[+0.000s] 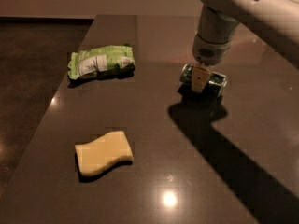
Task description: Move green can near green rice chip bag
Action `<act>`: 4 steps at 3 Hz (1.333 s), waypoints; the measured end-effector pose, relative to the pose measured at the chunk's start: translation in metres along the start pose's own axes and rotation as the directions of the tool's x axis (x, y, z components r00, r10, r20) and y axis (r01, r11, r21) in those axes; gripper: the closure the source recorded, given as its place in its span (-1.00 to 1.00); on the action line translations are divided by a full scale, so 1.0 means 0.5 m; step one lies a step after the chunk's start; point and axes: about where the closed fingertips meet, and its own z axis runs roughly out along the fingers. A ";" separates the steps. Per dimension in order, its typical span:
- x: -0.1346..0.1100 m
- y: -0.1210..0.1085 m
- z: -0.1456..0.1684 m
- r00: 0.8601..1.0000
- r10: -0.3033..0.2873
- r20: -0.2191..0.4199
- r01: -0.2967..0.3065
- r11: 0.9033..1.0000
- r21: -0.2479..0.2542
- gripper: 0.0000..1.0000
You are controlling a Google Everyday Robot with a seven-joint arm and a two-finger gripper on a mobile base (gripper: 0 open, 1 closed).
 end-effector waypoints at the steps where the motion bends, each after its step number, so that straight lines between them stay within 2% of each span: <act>1: -0.082 0.019 -0.030 0.996 -0.083 0.023 0.083 0.996 0.014 1.00; 2: -0.160 0.036 -0.036 0.988 -0.149 0.032 0.149 0.989 0.015 1.00; 3: -0.262 0.061 0.000 0.973 -0.229 0.016 0.229 0.973 -0.015 1.00; 4: -0.315 0.074 0.022 0.963 -0.268 0.010 0.269 0.963 -0.032 1.00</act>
Offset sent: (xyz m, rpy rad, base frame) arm 0.0295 0.1213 0.0285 -0.0102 -0.0152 0.2291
